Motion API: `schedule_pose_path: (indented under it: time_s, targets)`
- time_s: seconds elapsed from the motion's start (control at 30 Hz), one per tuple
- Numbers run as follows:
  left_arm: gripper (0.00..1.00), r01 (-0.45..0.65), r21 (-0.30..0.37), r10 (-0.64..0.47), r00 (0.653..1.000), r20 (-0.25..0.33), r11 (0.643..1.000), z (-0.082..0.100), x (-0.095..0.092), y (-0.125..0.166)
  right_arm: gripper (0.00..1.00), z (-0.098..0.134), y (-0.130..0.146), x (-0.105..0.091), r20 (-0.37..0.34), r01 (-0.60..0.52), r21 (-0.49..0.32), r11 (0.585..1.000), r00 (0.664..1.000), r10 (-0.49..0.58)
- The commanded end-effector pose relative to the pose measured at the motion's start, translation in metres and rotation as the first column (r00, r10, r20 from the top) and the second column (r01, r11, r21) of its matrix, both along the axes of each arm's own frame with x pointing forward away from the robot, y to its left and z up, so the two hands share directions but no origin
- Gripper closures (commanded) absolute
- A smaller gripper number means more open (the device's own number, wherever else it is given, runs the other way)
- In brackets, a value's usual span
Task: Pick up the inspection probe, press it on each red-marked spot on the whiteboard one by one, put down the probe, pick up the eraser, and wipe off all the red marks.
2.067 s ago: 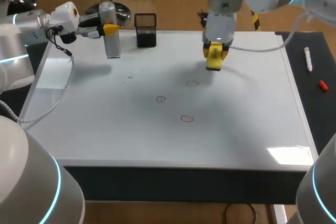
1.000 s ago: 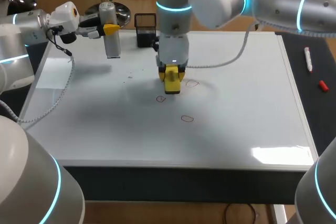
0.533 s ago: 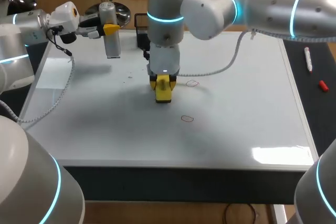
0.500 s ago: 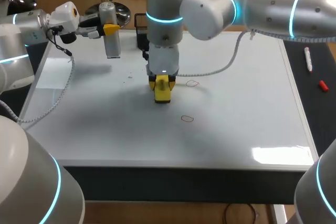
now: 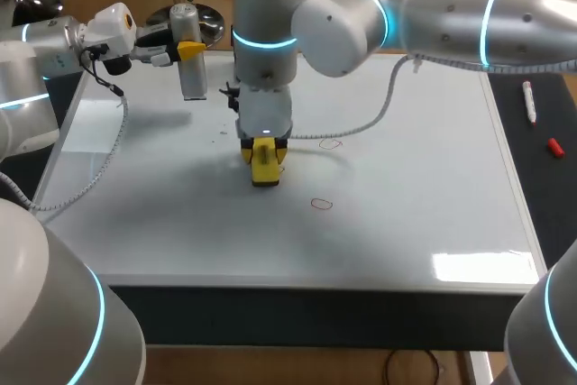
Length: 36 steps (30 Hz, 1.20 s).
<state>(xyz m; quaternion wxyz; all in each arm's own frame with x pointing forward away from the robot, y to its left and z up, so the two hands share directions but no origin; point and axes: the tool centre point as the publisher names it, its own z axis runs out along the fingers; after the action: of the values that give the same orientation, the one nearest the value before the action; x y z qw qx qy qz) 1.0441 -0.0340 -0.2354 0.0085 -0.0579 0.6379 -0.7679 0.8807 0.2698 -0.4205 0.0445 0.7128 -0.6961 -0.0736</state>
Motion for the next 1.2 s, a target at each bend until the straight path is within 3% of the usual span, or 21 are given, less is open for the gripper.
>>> schedule_pose_path:
  time_s: [0.03, 0.47, 1.2]
  targets:
    - [1.0, -0.004, 0.001, 0.004, 1.0, 0.001, 1.0, 0.001, -0.001, -0.001, 1.0, -0.003, 0.004, -0.002, -0.001, 0.003, -0.008, 1.0, 1.0, -0.003]
    - [1.0, -0.004, 0.001, 0.004, 1.0, 0.001, 1.0, 0.001, -0.001, -0.001, 1.0, -0.019, 0.0, -0.007, -0.031, 0.014, -0.023, 1.0, 0.999, -0.015]
    - [1.0, -0.004, 0.001, 0.004, 1.0, 0.001, 1.0, 0.001, -0.001, -0.001, 1.0, -0.029, -0.062, -0.006, -0.057, 0.119, -0.066, 0.991, 0.991, -0.123]
